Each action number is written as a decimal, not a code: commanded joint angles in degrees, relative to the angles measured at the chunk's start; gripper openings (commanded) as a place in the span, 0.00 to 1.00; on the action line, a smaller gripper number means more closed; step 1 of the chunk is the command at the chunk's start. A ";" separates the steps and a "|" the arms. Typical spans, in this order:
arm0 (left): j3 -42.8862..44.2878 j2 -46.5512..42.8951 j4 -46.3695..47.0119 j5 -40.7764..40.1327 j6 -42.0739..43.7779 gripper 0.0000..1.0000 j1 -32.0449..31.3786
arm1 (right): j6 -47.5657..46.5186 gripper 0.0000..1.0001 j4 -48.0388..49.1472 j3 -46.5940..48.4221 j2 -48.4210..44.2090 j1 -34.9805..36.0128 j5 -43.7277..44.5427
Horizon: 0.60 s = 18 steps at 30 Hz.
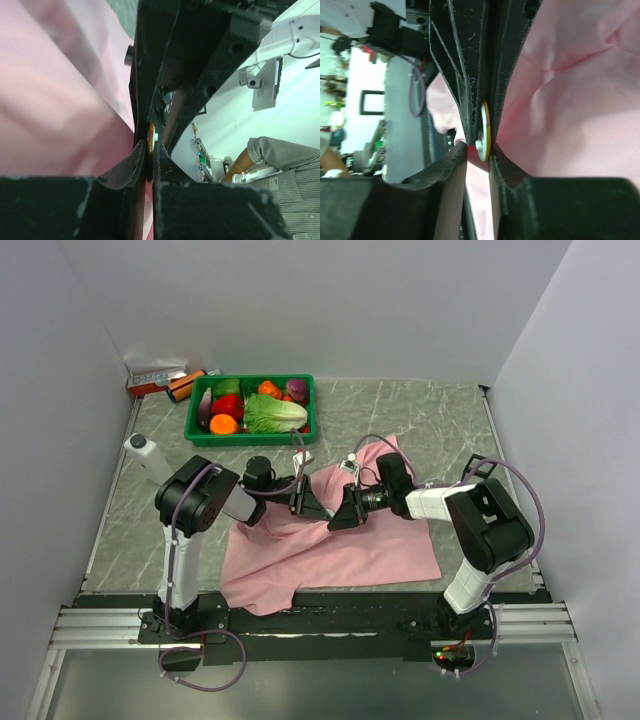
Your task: Remove the brooch from the garment
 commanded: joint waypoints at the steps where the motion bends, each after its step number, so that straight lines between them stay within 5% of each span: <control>1: 1.82 -2.82 14.05 -4.61 -2.42 0.01 -0.78 | 4.23 0.35 5.07 1.54 1.80 1.37 -6.51; 6: 0.85 -3.61 12.38 -4.09 -1.19 0.01 -0.78 | 6.08 0.28 6.67 1.46 1.63 1.37 -6.60; 18: -1.08 -6.25 6.50 -3.30 3.47 0.01 -0.51 | 11.53 0.31 10.19 1.01 0.66 -1.79 -5.11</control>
